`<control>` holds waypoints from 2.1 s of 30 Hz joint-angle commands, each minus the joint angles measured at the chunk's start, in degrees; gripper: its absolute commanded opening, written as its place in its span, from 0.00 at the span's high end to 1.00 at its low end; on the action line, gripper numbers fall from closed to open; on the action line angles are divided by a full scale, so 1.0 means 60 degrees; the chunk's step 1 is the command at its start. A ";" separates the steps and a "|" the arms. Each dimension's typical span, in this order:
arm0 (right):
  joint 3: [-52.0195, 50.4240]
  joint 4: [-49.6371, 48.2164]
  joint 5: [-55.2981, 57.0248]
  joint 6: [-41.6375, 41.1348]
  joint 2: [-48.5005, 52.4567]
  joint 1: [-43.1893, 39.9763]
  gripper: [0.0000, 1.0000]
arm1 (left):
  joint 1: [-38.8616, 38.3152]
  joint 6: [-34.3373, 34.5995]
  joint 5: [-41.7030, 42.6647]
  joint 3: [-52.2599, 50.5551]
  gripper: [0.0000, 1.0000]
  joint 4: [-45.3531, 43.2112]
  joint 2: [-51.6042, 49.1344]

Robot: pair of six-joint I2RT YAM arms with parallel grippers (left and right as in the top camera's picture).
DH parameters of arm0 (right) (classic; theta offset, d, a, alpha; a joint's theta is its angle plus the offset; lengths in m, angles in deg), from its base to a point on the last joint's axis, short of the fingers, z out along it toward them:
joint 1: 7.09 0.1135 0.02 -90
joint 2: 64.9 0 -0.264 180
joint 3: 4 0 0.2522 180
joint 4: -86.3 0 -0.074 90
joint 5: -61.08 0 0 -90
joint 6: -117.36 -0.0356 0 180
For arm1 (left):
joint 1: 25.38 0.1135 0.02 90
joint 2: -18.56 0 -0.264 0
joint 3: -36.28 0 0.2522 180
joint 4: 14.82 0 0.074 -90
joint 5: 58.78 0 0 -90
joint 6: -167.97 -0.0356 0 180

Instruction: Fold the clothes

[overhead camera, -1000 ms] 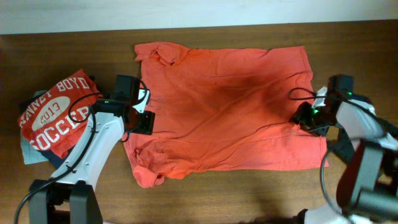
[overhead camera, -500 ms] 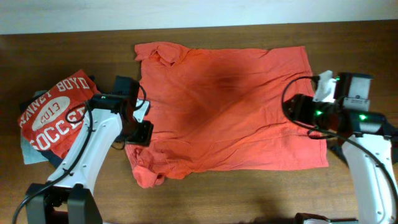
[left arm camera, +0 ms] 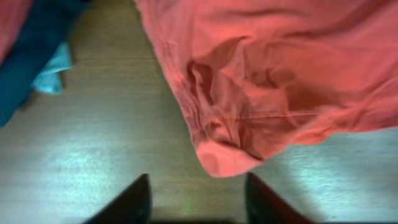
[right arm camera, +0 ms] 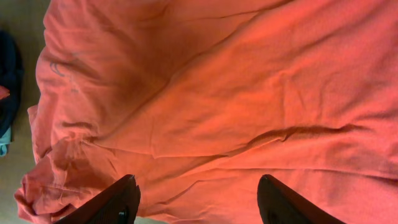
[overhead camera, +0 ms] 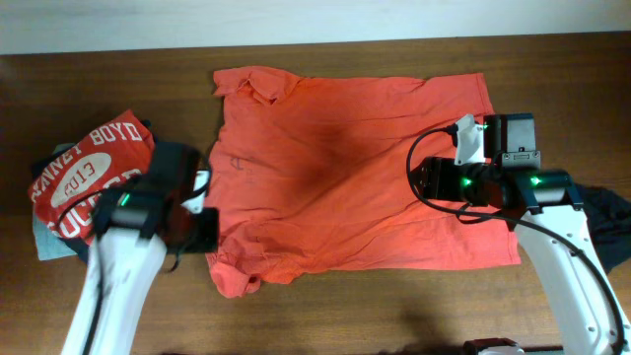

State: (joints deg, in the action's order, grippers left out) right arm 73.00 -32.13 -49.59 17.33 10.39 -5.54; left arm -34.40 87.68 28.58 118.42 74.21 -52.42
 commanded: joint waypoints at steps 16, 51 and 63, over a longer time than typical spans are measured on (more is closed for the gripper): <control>0.0015 0.0040 0.0634 0.0135 0.0015 0.0055 0.30 | 0.0033 0.1993 0.2940 -0.4972 0.38 -0.2524 0.1020; 0.0015 0.0280 0.1060 0.0138 0.0015 0.0055 0.30 | 0.0233 0.2164 0.2080 -0.3297 0.79 -0.4357 0.0029; 0.0015 0.0554 0.1060 0.0138 0.0015 0.0055 0.30 | 0.0251 0.1384 0.3468 -0.3297 0.74 -0.3971 -0.1370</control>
State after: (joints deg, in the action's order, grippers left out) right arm 72.98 -29.18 -43.93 17.51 10.39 -5.54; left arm -33.06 99.20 45.80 97.94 48.81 -61.12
